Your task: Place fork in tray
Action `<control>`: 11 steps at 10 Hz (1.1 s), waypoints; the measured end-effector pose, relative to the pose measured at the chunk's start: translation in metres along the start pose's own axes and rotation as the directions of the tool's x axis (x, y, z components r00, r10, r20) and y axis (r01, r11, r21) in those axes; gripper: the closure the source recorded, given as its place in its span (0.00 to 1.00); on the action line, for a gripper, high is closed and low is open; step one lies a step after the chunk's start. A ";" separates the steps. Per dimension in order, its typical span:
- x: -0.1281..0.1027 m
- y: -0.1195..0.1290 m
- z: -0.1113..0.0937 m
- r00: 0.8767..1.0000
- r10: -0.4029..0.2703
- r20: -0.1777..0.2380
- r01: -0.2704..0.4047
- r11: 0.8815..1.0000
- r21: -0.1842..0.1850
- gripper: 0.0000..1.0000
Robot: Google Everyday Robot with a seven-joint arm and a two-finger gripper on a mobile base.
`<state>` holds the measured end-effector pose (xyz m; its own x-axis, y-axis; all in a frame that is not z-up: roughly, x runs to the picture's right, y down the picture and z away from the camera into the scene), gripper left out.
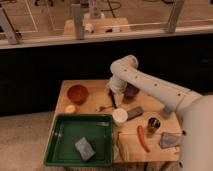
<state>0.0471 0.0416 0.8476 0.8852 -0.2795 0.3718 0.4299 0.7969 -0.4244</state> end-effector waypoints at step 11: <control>-0.019 0.007 0.047 0.999 -0.019 0.046 0.022 0.997 -0.073 0.20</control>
<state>0.0245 0.0778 0.8767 0.8679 -0.2698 0.4172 0.4612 0.7495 -0.4748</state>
